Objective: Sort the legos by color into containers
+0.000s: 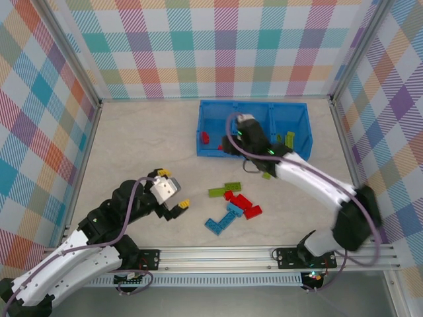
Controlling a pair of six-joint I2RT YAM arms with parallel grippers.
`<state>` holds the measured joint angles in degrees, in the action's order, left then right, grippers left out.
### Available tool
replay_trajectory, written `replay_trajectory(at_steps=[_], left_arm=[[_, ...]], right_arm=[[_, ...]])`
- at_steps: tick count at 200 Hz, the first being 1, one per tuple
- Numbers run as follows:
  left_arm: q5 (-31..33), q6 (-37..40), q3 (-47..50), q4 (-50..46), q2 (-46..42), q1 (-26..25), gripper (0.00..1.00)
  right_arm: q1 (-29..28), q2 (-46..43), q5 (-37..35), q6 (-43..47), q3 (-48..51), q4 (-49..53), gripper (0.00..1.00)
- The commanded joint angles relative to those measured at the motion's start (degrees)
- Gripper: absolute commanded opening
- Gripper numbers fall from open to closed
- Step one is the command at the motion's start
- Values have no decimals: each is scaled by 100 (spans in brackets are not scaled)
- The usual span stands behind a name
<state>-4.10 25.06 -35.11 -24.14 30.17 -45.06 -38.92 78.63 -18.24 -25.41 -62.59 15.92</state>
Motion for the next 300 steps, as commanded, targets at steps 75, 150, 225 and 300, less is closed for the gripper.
replay_trajectory(at_steps=[75, 150, 225, 300], left_arm=[[-1934, 517, -239, -350, 865, 39, 98], [-1648, 435, -118, -199, 811, 25, 98], [-1606, 412, -92, -139, 833, 36, 96], [-1647, 430, -109, -125, 817, 30, 96]], right_arm=[[1476, 176, 104, -1103, 1502, 1018, 68], [1607, 1783, 5, -816, 1065, 332, 63], [1606, 1092, 369, -738, 1941, 0, 28], [1655, -1648, -79, -478, 1863, 1044, 24]])
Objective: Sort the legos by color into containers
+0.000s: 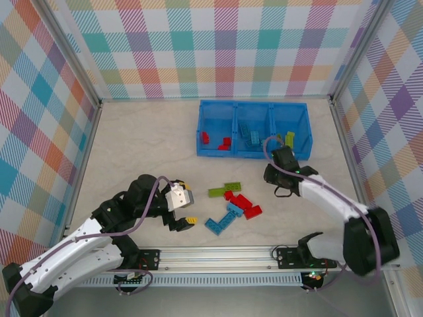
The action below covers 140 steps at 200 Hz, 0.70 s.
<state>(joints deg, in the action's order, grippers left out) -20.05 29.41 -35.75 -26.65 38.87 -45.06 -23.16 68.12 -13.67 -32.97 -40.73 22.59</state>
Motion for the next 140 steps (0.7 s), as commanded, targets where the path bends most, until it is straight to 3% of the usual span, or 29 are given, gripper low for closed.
replay_trajectory(at_steps=[1, 15, 33, 52, 83, 113, 140], left_arm=[[-56, -5, -46, 130, -54, 31, 96], [-44, -7, -46, 109, -63, 33, 96], [-8, -5, -46, 97, -125, 30, 96], [51, 6, -13, 99, -193, 28, 96], [162, 34, -2, 66, -248, 32, 97], [302, 64, 33, 73, -275, 29, 97], [464, 69, 20, 55, -173, 28, 97]], right_arm=[[95, -610, -577, 298, -339, 373, 24], [391, -594, -863, 610, -636, 365, 24], [973, -177, -636, 974, -1026, 32, 24], [1429, 701, -241, 1269, -1627, -286, 24], [1704, 2155, 124, 1425, -2713, -295, 26], [1770, 2767, 125, 1344, -3263, -321, 48], [1771, 2639, 136, 1251, -3452, -176, 56]])
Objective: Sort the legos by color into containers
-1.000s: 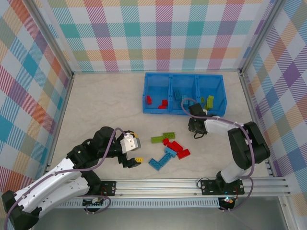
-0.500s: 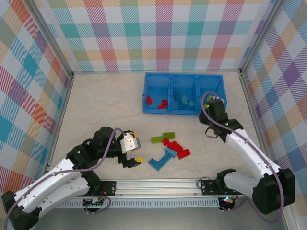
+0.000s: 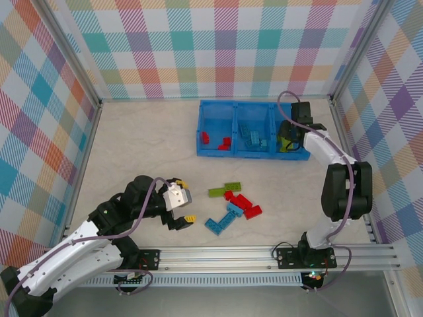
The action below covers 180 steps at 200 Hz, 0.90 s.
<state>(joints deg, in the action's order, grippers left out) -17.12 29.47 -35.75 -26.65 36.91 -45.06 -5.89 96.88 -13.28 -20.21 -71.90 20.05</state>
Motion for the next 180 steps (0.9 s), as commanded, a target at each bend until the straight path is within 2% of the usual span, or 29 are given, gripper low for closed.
replay_trajectory(at_steps=[1, 22, 44, 65, 97, 130, 148, 180], left_arm=[[177, 65, 17, 51, 25, 26, 97], [229, 75, -11, 29, 110, 28, 97], [329, 93, -11, 7, 171, 30, 97], [394, 98, -61, -58, 275, 29, 97], [-63, 138, -142, -86, 422, 31, 98], [-145, 133, -125, -67, 423, 25, 98], [-83, 146, -134, -93, 399, 30, 98], [-28, 135, -82, -68, 278, 32, 99]], right_arm=[[44, -252, 101, -31, -330, 82, 56], [44, -640, 418, -119, -229, 253, 57], [8, -1291, 1473, -356, 112, 491, 58], [-458, -1897, 2133, -355, 571, 752, 59], [-1710, -2305, 1991, -195, 1032, 1442, 61], [-2823, -1972, 1604, -897, 1316, 1680, 68], [-3204, -1592, 1335, -1196, 1435, 1553, 73], [-3456, -859, 1243, -1244, 1384, 1268, 79]])
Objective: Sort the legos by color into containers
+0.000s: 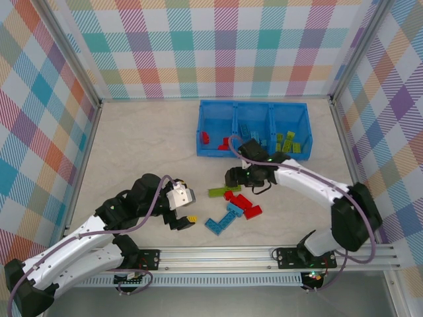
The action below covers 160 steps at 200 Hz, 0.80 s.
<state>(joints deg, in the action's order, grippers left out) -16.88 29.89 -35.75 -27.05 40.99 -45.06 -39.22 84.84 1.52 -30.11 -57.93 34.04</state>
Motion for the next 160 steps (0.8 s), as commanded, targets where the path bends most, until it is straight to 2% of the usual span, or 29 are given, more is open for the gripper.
replay_trajectory(at_steps=[1, 29, 44, 64, 91, 140, 160], left_arm=[[-52, 95, -82, -29, -137, 28, 99], [-32, 93, -94, -46, -162, 25, 99], [-19, 96, -91, -63, -194, 32, 99], [1, 103, -61, -34, -232, 31, 99], [-8, 103, -81, -46, -223, 27, 99], [10, 98, -64, -49, -276, 38, 99], [10, 106, -64, -48, -276, 29, 99]], right_arm=[[-122, 365, -238, -247, -19, -142, 79], [-179, 852, -363, -124, -219, -204, 91], [-182, 1012, -383, -96, -228, -319, 94], [-208, 1177, -357, -167, -288, -440, 92], [-217, 1380, -376, -313, -289, -657, 84], [-235, 1667, -323, -391, -271, -812, 80], [-235, 1727, -382, -373, -280, -810, 74]])
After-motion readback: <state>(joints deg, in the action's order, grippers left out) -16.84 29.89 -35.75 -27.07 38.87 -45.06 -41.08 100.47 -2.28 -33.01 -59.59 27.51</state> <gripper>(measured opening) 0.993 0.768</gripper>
